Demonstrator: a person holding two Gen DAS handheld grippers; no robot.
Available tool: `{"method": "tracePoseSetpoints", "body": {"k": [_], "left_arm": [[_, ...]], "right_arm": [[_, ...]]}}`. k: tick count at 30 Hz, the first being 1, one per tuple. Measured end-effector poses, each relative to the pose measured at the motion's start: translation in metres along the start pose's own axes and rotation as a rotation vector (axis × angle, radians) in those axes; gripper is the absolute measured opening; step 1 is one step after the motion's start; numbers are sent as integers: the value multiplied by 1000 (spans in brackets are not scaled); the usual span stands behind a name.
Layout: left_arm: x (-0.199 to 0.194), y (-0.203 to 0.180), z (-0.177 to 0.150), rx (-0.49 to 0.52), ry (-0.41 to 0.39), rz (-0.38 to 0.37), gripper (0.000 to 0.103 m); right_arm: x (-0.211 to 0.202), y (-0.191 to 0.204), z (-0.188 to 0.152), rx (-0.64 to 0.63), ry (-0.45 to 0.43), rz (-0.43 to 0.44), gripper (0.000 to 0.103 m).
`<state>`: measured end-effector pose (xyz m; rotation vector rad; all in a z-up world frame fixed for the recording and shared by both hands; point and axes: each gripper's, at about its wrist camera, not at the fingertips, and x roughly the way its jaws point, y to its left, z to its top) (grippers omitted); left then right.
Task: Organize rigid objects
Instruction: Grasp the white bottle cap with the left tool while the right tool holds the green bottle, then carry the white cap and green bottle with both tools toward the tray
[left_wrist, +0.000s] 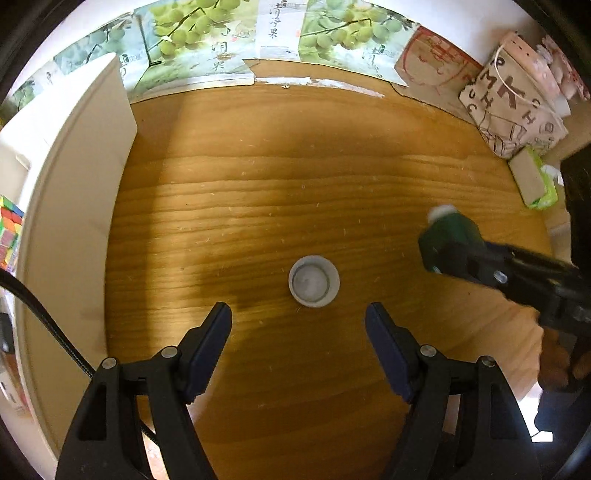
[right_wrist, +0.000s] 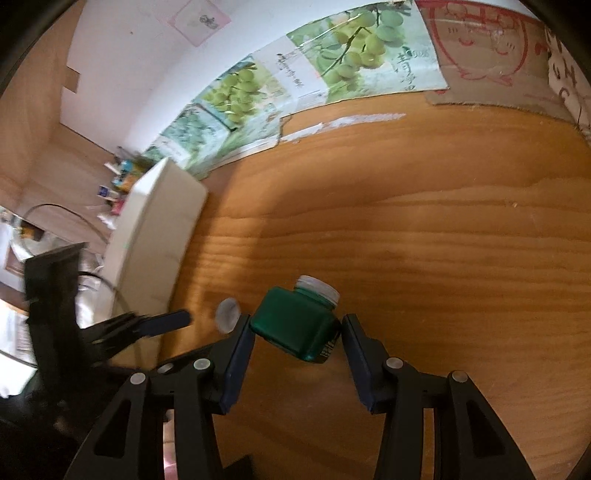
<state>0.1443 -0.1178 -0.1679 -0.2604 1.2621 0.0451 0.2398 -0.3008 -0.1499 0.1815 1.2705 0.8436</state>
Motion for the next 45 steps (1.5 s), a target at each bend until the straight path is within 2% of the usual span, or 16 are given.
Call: {"method": "tracePoseSetpoints", "body": {"k": [5,6,15,25,30,36,45], "left_arm": [[9,2,-3,-42,-20,18,76],[8,1,-3,-44,-43,30,76],[14,-9,7,-27,-82,40,75],[11,-4,10,-48,-100,-1,35],[8,3,8,-98,-107,-50,35],[-4,4,2,-106,-142,-55,35],[-46,5,-14,-45,-237,26,35]], "right_arm": [[-9,-6,-6,22,14,29,49],[-11,-8,-6,26,13,26,49],[-17,-24,-5,35,19,-25,49],[-15,-11,-8,-13,42,-20,49],[-13,-1,-9,-43,53,-23,49],[-13,14,-12,-92,66,-26,49],[-13,46,-25,-170,79,-38,49]]}}
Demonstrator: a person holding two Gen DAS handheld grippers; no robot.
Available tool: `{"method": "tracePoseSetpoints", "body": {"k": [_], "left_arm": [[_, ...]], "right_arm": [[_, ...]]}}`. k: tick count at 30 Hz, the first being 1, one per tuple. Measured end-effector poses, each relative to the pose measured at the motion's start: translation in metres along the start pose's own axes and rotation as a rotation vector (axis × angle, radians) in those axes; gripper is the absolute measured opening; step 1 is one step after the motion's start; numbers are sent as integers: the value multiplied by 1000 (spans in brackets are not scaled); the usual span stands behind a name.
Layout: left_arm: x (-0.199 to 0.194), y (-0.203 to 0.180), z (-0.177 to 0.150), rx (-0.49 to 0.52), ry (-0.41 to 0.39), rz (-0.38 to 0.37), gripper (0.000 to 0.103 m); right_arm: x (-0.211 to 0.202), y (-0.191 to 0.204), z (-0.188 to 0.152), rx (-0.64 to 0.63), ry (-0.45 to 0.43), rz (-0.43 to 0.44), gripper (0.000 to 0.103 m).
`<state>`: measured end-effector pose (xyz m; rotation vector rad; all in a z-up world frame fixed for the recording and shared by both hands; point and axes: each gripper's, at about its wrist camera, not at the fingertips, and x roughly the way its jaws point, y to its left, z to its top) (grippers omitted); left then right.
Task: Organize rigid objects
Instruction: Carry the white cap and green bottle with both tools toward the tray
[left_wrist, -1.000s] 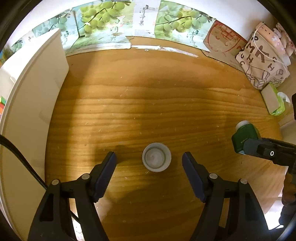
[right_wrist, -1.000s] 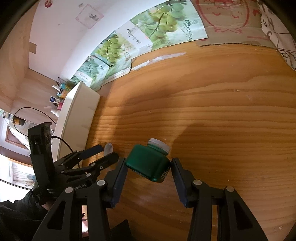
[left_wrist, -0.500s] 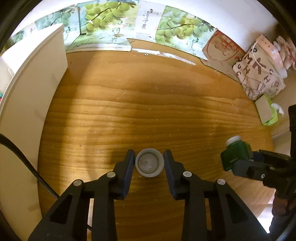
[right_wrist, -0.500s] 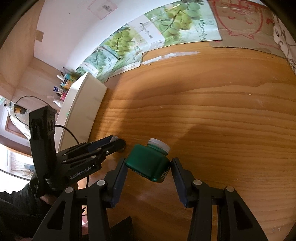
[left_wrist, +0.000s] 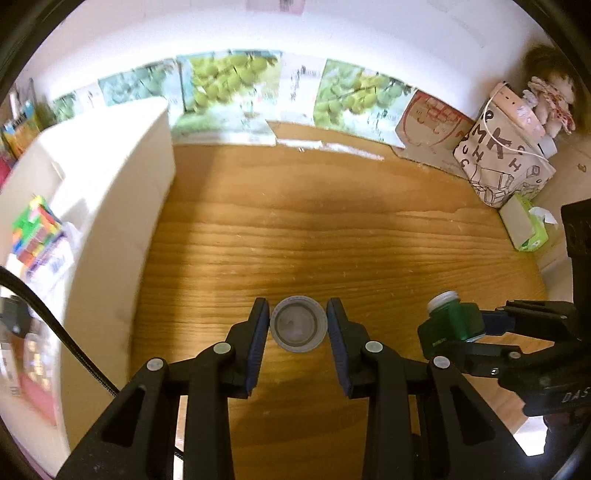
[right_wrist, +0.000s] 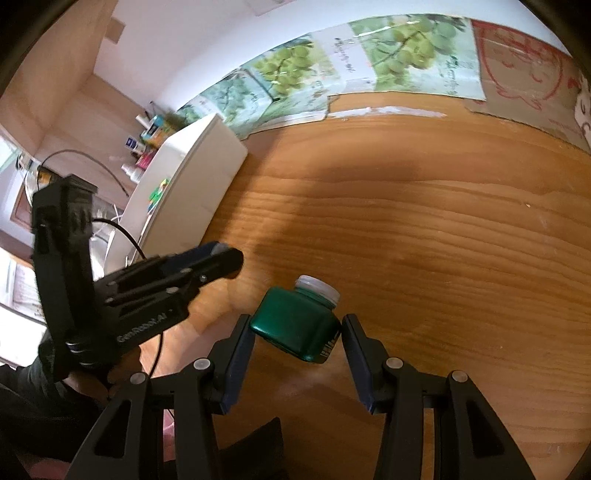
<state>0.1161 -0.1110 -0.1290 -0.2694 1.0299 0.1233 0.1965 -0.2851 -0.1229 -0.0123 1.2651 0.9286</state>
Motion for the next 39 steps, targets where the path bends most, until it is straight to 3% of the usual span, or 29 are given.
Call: {"method": "tracePoseSetpoints", "body": {"k": [4,17,30,34,39], "left_arm": [[-23,8,-5,13,-37,49,35],[-88,74,-17,-69,-166,81,35],[-117,164,-26,-137,-162,141,35],[-120,186,-25,-125,-150,138,35],[-115,209,-20,-96,-118,118,35]], "right_arm": [[3,19,-3,-36,4,12,49],[16,97,3,-172,-43,89,49],[58,186,14,-275,-73,111,49],[70,213,18,-311,-107,88,49],[89,243,17,-374,-168,-24,49]]}}
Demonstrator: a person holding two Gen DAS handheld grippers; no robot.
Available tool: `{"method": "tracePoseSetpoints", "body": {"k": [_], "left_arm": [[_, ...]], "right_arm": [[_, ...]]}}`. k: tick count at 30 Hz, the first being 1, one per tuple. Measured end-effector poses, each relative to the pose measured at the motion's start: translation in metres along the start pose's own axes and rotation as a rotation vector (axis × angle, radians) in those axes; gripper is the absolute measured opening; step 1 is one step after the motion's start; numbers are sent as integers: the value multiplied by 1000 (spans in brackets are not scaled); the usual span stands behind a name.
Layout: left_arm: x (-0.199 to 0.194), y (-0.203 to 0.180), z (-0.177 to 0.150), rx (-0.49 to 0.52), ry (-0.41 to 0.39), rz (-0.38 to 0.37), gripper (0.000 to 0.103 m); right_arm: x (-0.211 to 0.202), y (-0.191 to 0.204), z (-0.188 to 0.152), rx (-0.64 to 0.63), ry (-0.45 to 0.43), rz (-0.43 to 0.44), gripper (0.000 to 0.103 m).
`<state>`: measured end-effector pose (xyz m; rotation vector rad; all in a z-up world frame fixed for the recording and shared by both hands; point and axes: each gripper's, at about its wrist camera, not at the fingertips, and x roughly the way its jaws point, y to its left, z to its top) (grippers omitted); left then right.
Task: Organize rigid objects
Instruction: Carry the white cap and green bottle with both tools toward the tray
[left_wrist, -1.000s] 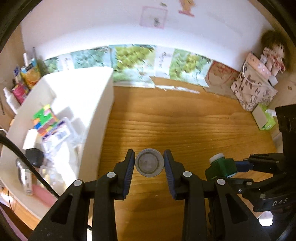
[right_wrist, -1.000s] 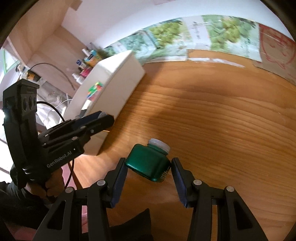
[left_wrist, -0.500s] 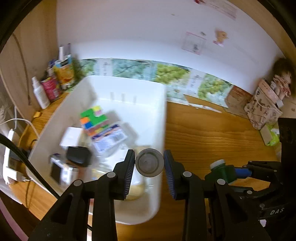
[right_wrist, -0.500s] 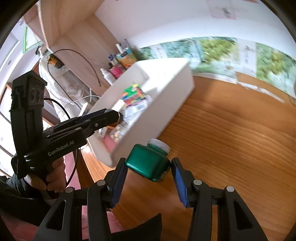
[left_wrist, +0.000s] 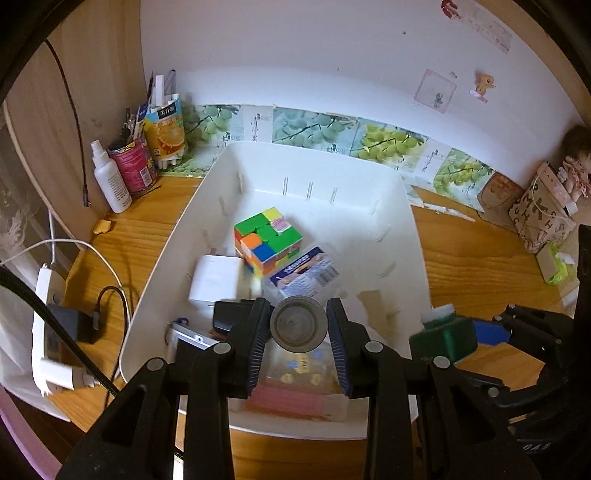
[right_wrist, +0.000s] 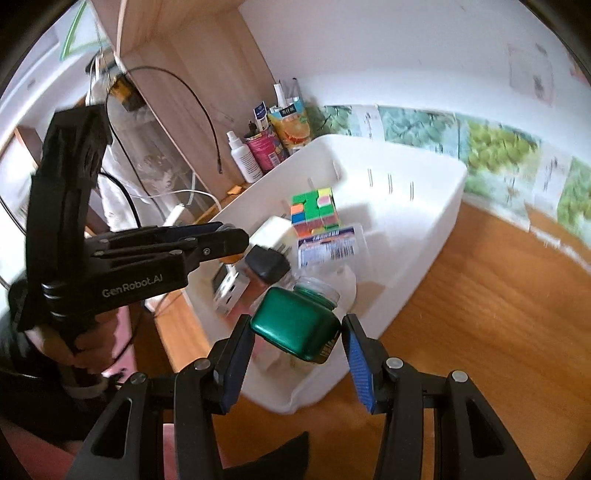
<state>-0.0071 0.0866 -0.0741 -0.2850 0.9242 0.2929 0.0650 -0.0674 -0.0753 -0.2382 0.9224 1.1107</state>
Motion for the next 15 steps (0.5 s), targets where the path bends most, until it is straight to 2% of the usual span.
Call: {"method": "tracePoseSetpoints", "body": {"k": [5,9,15], "left_arm": [[12,14,5,49,35,-42,35],[25,20,6,86,80,-95,35],[46,22,5,138,157,-157,35]], "right_arm": [[23,28,-4,-96,-38,-161,49],[46,44,-9,-152,-16,-266,49],[63,54,-17,-156,5,-331,49]]}}
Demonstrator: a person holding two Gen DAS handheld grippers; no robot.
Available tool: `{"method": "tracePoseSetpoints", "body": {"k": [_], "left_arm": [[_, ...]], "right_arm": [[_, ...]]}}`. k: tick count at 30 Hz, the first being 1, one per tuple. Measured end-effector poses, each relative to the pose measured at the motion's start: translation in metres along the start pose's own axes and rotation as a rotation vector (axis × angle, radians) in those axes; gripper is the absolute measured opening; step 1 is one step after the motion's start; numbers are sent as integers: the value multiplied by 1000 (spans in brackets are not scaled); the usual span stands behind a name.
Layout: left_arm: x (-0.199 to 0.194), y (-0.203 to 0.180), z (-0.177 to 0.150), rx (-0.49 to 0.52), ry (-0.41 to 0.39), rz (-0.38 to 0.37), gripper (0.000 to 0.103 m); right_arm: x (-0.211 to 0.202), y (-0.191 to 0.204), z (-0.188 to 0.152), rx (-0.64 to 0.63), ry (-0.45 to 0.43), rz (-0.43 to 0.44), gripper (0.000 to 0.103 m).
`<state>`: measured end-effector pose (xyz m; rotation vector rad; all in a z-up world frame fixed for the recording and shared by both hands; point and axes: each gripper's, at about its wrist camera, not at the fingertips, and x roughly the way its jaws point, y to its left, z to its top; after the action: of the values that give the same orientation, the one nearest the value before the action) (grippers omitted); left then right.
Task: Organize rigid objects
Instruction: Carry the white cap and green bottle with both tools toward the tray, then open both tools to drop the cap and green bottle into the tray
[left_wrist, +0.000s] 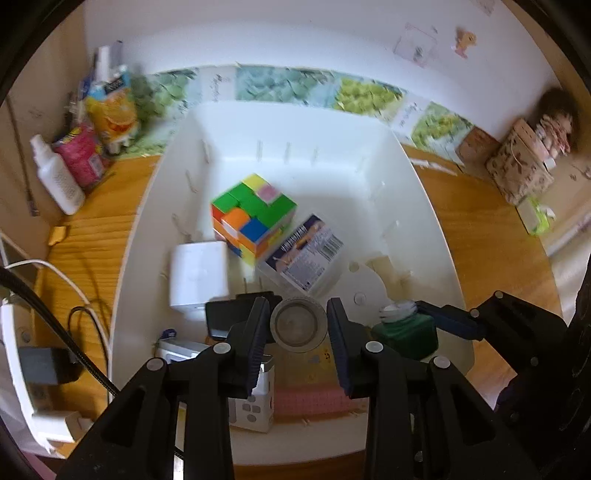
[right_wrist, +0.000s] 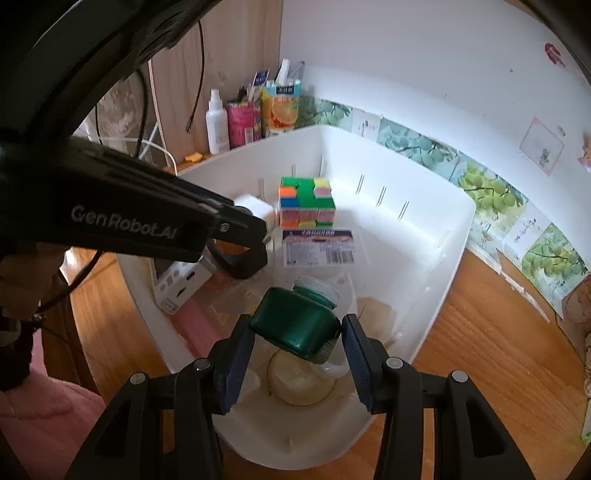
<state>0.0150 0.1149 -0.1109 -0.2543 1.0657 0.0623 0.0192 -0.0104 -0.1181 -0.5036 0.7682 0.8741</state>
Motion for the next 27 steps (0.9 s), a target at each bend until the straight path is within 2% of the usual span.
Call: {"method": "tracePoseSetpoints", "body": {"k": [6,7,9,10,13,14,15,17,19,22,27], "left_arm": [[15,-4,-4,45,62,-45,36],[16,-5,-4,52,66,-46,36],[17,-8,-5,61,67,-43,39],[17,-8,-5,62,64,-42,41],[15,-7,-7,53,54,-43,57],[13,-6,-8,48,48,-39,66],[12,-5,-9,40,40,-34,73],[7,-3,-10,21,18,-35,76],[1,1,-12,-3,-4,-37,77],[-12,7,-15,-50,-52,-28,77],[-41,15,-20,-148,-177,-17,79]], "right_arm": [[-3,0,-2,46,5,-17,50],[-4,0,-3,55,4,-11,53],[-8,-2,-4,77,-2,-5,65],[-11,-3,-5,80,-6,6,65],[-22,-6,-7,106,-29,19,66],[-26,-8,-8,122,-45,32,66],[-29,-10,-9,136,-60,42,66],[-44,-19,-13,194,-115,67,67],[-56,-28,-18,252,-166,84,73],[-72,-43,-26,340,-244,108,75],[-92,-61,-36,400,-325,83,79]]}}
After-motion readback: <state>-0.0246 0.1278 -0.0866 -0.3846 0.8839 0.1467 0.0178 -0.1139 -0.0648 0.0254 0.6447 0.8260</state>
